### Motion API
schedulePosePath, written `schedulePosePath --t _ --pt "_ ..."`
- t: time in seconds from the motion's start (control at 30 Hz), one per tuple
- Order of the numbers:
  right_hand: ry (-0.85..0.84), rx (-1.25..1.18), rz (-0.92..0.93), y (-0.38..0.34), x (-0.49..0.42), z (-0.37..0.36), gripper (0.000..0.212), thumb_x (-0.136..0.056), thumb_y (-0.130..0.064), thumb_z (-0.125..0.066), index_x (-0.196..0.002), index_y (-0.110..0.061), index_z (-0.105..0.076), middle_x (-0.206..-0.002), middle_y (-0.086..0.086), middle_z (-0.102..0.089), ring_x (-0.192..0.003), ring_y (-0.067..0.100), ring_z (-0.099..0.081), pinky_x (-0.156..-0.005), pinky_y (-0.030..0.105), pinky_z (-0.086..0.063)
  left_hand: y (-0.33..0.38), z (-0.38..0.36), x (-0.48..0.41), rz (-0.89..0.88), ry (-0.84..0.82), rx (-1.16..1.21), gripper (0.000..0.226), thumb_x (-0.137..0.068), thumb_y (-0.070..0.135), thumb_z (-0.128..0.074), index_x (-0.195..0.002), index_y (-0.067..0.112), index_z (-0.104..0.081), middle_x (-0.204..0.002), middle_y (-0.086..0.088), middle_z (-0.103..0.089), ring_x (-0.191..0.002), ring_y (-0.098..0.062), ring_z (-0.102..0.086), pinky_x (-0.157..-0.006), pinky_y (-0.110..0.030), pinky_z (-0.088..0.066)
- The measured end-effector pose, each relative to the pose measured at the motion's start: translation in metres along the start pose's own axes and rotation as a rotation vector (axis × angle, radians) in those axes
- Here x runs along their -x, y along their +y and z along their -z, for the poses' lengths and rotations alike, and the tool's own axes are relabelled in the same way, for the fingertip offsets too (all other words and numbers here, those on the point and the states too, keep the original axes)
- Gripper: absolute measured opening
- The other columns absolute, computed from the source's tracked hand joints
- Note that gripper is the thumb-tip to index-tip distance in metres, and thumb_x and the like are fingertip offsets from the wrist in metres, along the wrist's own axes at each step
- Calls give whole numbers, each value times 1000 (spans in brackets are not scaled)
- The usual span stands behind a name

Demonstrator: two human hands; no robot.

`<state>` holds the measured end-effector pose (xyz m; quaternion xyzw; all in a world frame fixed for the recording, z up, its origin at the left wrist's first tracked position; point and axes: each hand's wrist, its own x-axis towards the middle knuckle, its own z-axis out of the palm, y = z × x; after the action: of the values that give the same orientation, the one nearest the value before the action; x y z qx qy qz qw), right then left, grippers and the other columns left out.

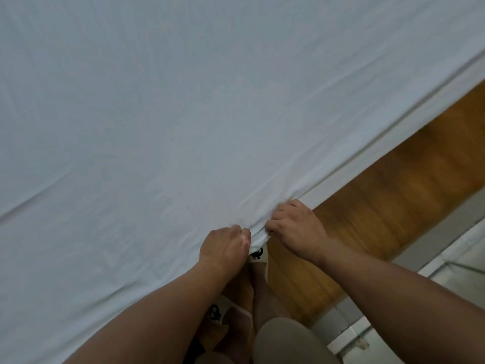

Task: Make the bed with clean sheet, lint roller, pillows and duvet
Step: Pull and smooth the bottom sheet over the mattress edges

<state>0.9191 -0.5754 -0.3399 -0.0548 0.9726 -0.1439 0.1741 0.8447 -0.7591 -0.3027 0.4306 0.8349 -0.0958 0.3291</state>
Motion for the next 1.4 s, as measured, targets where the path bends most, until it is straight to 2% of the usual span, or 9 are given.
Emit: schedulePosePath --t 0.2,0.37,0.53,0.7,0.83,0.93,1.07,1.2,1.4 --pt "-205 -11 -28 7 52 -26 16 -78 -17 -74 -70 -27 -65 -64 -9 -56 -59 13 -54 -55 31 -49 4 -1 8 16 -19 111 22 -95 6 -38 -103 12 -57 -96 -7 -61 -71 -24 -47 -64 -31 -34" --pt "-428 -103 -122 6 18 11 18 -92 -38 -56 -98 -25 -65 -90 -3 -62 -84 20 -61 -72 33 -49 1 2 3 -6 -55 97 19 -98 31 -45 -111 19 -53 -100 -2 -61 -83 -25 -59 -67 -30 -40" --pt "199 -137 -269 -22 10 24 27 -88 -38 -59 -107 -21 -67 -110 3 -66 -104 23 -61 -89 40 -53 -9 -34 46 102 -220 -41 27 -99 31 -43 -107 17 -63 -100 -4 -63 -88 -25 -63 -71 -33 -44" --pt "-66 -140 -74 -94 46 -33 63 -81 -34 -67 -140 -27 -49 -157 6 -34 -146 30 -29 -115 52 -35 -12 -75 86 156 -473 148 40 -94 45 -50 -124 20 -56 -126 -9 -61 -113 -28 -61 -92 -36 -48" --pt "32 -212 -113 -107 49 -25 32 -88 -40 -58 -116 -25 -62 -126 0 -53 -115 23 -54 -95 40 -47 -13 -73 95 108 13 238 30 -92 43 -45 -108 24 -60 -109 -3 -62 -97 -27 -64 -79 -36 -52" --pt "235 -89 -200 -96 -2 6 64 -88 -52 -57 -145 -27 -43 -157 9 -31 -146 31 -30 -115 53 -28 -37 -51 71 153 461 182 66 -80 53 -52 -140 26 -45 -144 -10 -41 -130 -36 -46 -103 -48 -40" --pt "-6 7 -430 -47 -51 22 100 -85 -84 -34 -156 -34 16 -164 2 26 -151 31 22 -118 65 0 -86 -38 39 328 212 86 107 -78 87 -31 -151 35 27 -157 -8 37 -146 -37 30 -114 -71 3" --pt "-112 19 -412 -41 -6 -1 99 -90 -80 -32 -154 -32 26 -160 2 36 -148 30 30 -119 64 -6 -67 -58 54 294 117 55 113 -76 91 -27 -147 28 36 -151 -17 45 -140 -43 38 -110 -75 6" --pt "-568 -186 -502 -22 73 21 89 -96 -52 -56 -161 -27 0 -168 5 9 -154 29 -3 -121 45 -27 -29 -34 101 216 -250 94 95 -92 26 -51 -153 35 21 -153 -11 44 -143 -46 29 -109 -69 -27"
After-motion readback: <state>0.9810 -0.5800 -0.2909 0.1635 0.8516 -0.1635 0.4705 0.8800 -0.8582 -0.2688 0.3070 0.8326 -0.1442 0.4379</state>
